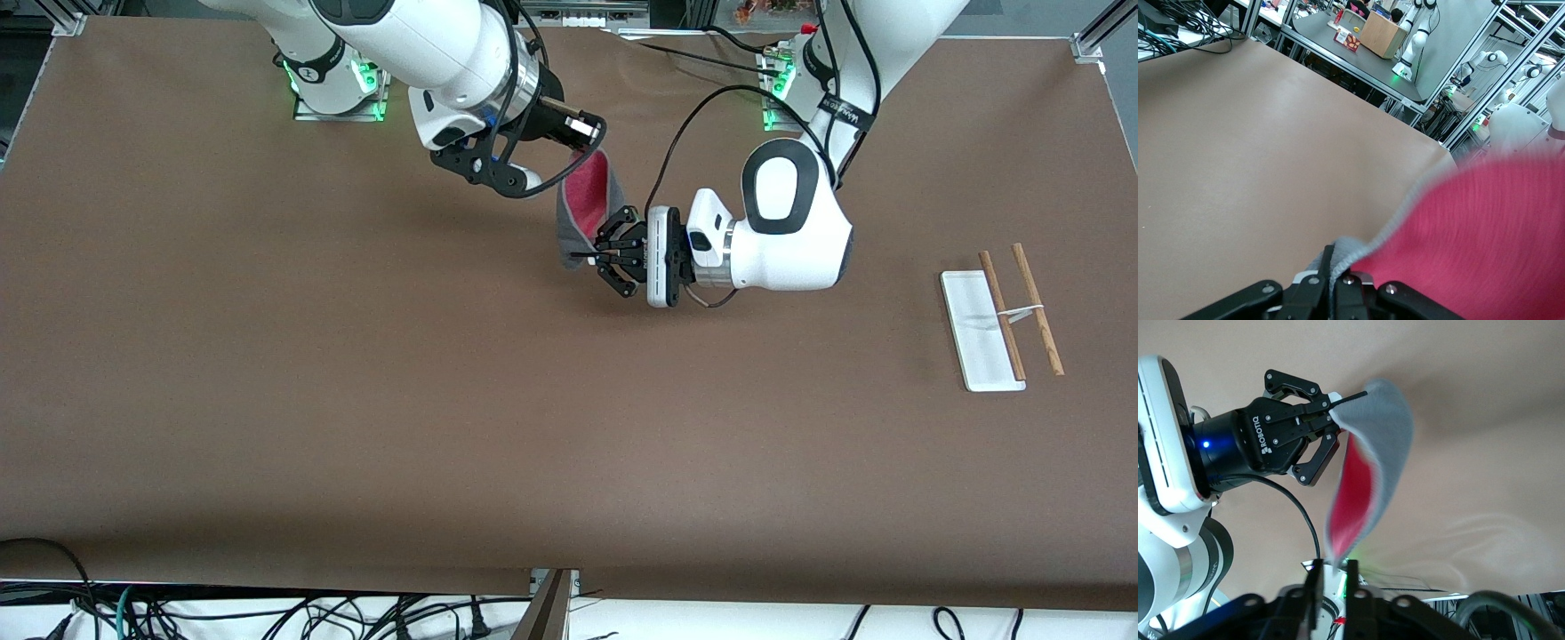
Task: Pass towel and hang on rack
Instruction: 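Open the right gripper and draw it back from the towel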
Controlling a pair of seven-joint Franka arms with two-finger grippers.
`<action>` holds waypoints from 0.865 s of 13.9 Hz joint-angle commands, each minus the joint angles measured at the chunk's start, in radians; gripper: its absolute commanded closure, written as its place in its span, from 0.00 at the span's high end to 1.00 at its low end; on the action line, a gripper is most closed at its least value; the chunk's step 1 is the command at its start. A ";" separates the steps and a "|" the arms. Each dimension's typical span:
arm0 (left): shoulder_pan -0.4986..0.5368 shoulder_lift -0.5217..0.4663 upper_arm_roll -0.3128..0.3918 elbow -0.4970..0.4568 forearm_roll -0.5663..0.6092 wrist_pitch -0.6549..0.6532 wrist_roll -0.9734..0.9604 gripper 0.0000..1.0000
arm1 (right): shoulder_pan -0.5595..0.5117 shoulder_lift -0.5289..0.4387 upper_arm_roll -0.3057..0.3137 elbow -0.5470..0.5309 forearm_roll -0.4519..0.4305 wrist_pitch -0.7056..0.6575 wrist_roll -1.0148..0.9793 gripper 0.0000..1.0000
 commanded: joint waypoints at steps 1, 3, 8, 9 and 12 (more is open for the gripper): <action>0.005 -0.029 -0.004 -0.027 -0.037 0.005 0.032 0.00 | -0.010 0.013 -0.006 0.028 0.002 -0.007 0.006 1.00; 0.008 -0.029 -0.003 -0.027 -0.035 0.001 0.033 0.00 | -0.016 0.009 -0.012 0.028 -0.010 -0.012 0.002 1.00; 0.065 -0.030 -0.003 -0.014 0.029 -0.073 0.033 0.00 | -0.116 0.002 -0.014 0.022 -0.163 -0.086 -0.194 1.00; 0.070 -0.032 0.004 -0.012 0.038 -0.096 0.030 0.00 | -0.163 0.002 -0.015 0.022 -0.199 -0.120 -0.299 1.00; 0.123 -0.030 0.007 0.022 0.174 -0.168 0.023 0.00 | -0.277 0.002 -0.017 0.019 -0.225 -0.176 -0.647 1.00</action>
